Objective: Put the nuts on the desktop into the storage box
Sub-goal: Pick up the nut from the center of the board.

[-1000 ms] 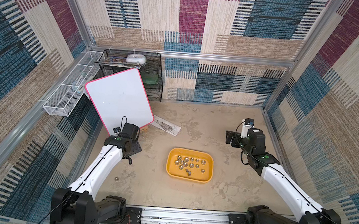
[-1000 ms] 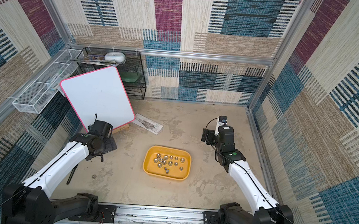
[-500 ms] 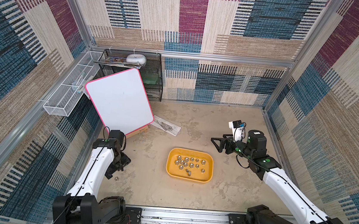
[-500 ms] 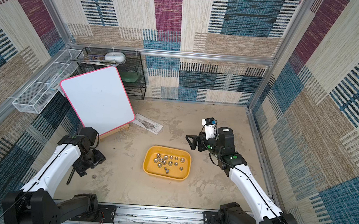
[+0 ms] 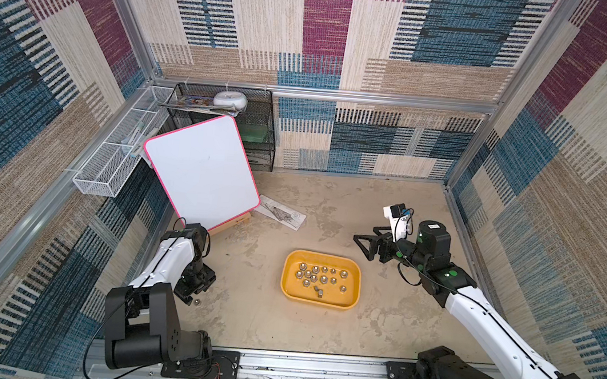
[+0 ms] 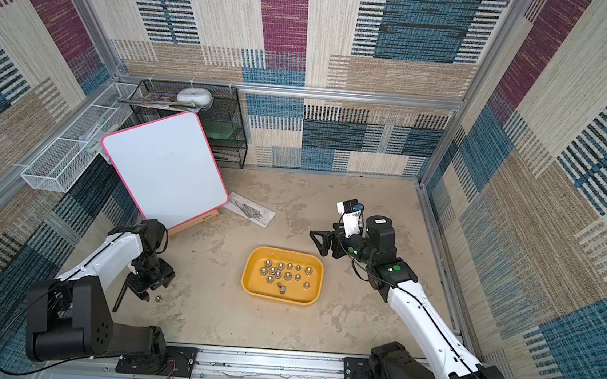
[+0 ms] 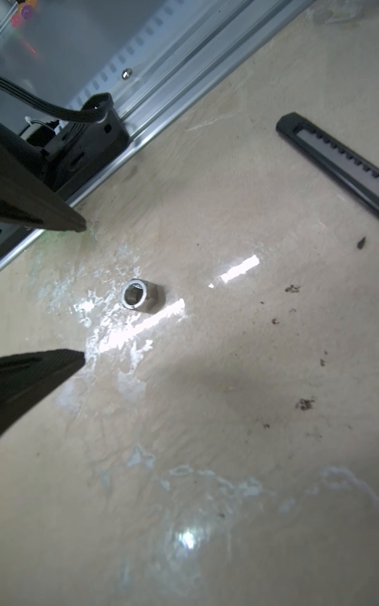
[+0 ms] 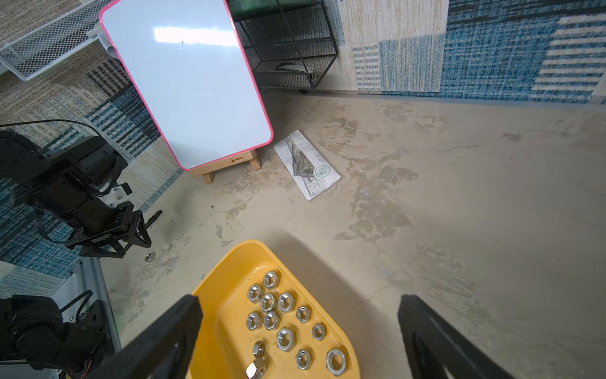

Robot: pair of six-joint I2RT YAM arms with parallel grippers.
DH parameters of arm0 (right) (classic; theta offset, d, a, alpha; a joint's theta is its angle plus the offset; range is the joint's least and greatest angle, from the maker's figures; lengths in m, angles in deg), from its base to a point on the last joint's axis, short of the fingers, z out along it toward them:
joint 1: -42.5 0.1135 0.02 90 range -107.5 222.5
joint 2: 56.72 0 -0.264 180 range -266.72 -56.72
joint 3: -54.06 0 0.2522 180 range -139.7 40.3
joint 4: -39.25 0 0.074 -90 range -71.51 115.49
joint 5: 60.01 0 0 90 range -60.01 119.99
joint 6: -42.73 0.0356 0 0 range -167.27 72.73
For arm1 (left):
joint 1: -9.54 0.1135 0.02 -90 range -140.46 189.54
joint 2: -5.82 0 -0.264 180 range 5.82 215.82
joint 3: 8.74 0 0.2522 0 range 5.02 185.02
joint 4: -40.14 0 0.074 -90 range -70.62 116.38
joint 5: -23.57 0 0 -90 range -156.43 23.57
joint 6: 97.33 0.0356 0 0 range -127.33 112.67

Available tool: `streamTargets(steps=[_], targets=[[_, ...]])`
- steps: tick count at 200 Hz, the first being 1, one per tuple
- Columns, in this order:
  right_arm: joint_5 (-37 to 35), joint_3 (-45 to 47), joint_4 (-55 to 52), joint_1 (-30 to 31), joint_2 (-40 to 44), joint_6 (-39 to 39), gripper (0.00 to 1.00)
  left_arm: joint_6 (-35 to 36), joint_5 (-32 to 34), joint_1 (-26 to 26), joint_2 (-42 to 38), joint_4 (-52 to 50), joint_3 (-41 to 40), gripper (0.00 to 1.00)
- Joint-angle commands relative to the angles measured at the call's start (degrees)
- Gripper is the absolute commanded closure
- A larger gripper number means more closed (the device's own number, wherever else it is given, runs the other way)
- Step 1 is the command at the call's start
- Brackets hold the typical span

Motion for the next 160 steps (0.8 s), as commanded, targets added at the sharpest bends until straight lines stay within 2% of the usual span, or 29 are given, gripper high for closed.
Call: streamTargets(steps=[1, 45, 106, 160], targets=[[-0.46, 0.05, 0.45, 0.03, -0.26, 0.04, 0.01, 1.21, 0.5, 0.36, 1.46, 3.36, -0.1, 0.44], [-1.17, -0.27, -0.27, 0.03, -0.84, -0.25, 0.01, 1.39, 0.77, 0.67, 5.11, 5.83, -0.76, 0.57], [-2.05, -1.0, -0.72, 0.03, -1.95, -0.42, 0.01, -1.27, 2.48, 1.09, 5.57, 3.54, -1.73, 0.59], [-2.58, -1.43, -0.96, 0.03, -2.5, -0.31, 0.01, -3.15, 1.26, 1.24, 4.82, 6.33, -4.66, 0.6]])
